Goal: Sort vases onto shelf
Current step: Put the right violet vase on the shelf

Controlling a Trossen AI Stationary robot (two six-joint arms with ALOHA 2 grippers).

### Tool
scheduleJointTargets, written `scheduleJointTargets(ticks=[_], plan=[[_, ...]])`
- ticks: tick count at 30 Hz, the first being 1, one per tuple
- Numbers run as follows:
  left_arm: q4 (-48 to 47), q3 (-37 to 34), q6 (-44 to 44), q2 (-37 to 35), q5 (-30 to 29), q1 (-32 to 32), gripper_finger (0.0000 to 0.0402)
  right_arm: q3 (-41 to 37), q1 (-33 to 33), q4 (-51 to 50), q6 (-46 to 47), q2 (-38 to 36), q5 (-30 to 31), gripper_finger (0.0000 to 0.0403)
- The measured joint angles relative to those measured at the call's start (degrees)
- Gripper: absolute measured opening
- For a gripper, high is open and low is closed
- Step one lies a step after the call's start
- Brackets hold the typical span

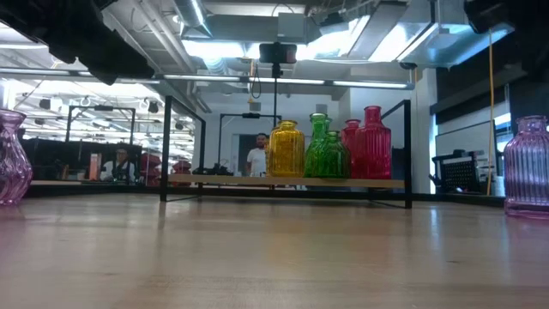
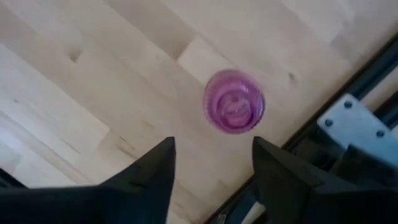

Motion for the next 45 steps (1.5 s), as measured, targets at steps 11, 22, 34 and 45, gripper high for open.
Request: scheduleJointTargets(ticks=[11, 22, 34, 45], plan=[[-0.1, 0.0, -0.1, 0.2, -0.2, 0.0, 0.0117, -1.9, 0.0, 0.0, 1.1, 1.0, 0.1, 0.0261], [-0.2, -0.1, -0.2, 1.7, 0.0, 0.0, 0.0117, -1.9, 0.0, 0.1, -0.9, 8.5, 2.3, 0.0230], [-0.2, -0.1, -0.1, 1.7, 0.0, 0.0, 0.0117, -1.9, -6.3, -0.6, -6.9, 9.8, 2.0, 0.0211], [-0.2, -0.1, -0.1, 1.7, 1.0, 0.0, 0.0117, -5.6, -8.3, 1.7, -9.2, 9.7, -3.1, 0.0211]])
